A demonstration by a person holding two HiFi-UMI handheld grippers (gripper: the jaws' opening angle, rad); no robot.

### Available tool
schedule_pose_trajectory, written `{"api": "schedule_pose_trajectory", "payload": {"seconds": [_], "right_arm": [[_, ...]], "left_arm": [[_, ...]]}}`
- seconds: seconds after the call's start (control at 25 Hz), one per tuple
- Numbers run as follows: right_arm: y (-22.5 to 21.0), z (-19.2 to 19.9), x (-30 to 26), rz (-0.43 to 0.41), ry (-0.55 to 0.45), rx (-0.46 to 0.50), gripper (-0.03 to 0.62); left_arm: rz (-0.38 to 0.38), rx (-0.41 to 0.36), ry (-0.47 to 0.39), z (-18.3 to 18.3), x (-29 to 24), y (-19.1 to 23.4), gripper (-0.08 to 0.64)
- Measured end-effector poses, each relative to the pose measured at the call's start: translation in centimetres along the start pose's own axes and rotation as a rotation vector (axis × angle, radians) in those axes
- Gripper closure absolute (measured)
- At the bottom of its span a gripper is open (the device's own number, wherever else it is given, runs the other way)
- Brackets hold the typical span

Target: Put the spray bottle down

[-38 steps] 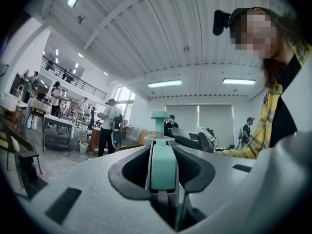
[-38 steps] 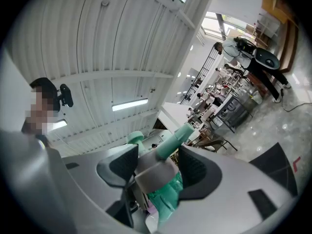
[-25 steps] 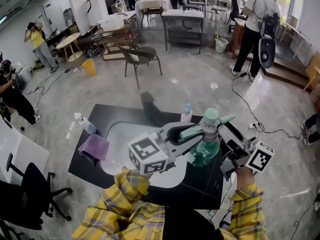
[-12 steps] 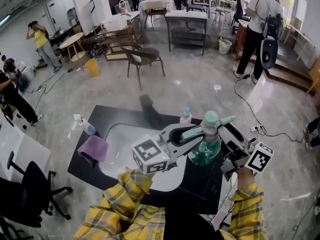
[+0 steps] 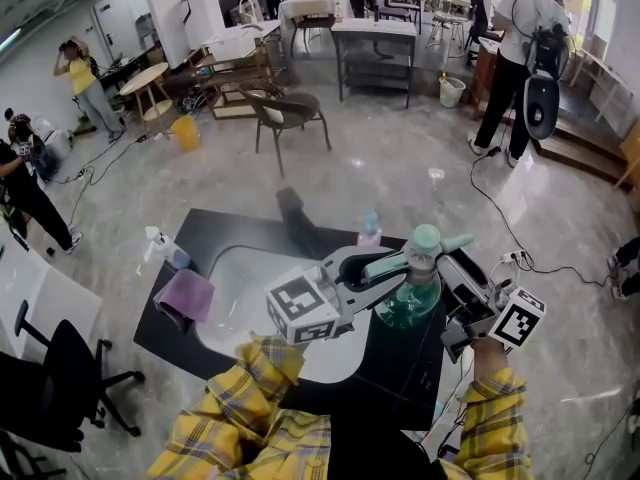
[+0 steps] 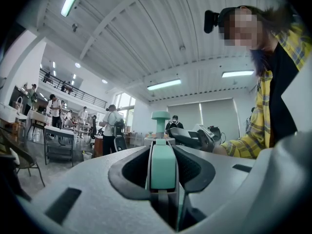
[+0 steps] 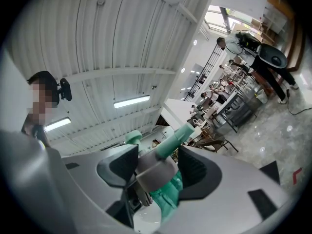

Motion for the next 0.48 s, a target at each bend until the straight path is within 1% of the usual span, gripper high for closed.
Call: {"api": "schedule_pose_trajectory", "payload": {"seconds": [0.24, 0.48], "right_arm": [[0.12, 0.03, 0.03, -0.020, -0.019, 0.026, 0.351], [0.18, 0.59, 0.01, -0.006, -0.020, 0.042, 0.351]], "left_arm": [[-0.004, -0.003, -0.007, 0.09, 0.04, 0.03, 0.440], [-0.012, 0.004, -0.014, 0.43, 0.54, 0.21, 0.432]]}}
Point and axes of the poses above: the fingertips, and each gripper's own axes: x backward along the fingers, y to its left, z out of its underside, the point moved 1 cm from there along x, backward along the fingers, and after that the axes turned 12 degrees about z, right-handed, at the moved point
